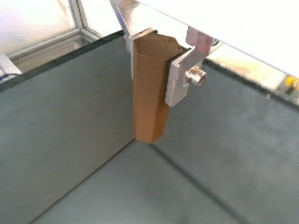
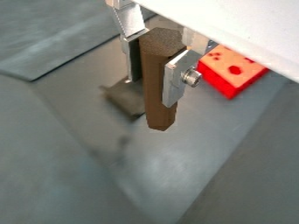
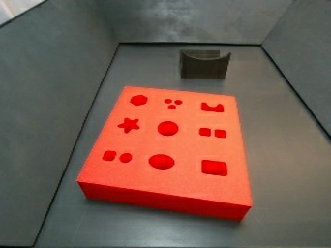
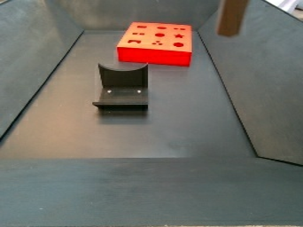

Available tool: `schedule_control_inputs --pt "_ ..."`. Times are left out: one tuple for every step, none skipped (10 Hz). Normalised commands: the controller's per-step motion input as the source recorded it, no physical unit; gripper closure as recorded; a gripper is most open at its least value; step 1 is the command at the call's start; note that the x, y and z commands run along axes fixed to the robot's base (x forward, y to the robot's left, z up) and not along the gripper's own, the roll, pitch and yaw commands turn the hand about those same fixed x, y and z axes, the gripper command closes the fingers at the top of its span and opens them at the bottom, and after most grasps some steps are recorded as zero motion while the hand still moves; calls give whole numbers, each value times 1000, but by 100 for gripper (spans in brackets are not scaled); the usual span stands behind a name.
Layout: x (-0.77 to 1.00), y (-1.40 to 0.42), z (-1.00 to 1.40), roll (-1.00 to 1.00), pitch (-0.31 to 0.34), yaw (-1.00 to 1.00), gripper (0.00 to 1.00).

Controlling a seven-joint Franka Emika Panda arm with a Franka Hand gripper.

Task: Pick up the hexagon object. Move up. Move to above the board. Insert the hexagon object.
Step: Move to above the board.

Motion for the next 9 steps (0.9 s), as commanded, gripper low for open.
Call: schedule_control_inputs --pt "136 -1000 89 -73 102 -76 100" --pt "134 -1000 91 -35 54 -35 100" --pt "134 -1000 91 -34 36 -17 100" --pt "132 -1000 92 -24 18 -12 100" --pt "131 -1000 94 -25 13 -5 100" --pt "130 -1000 98 -10 15 -2 100" --pt "130 -1000 100 -17 21 5 100" --pt "132 -1000 104 -2 32 10 100" --pt "135 -1000 108 -6 50 6 100"
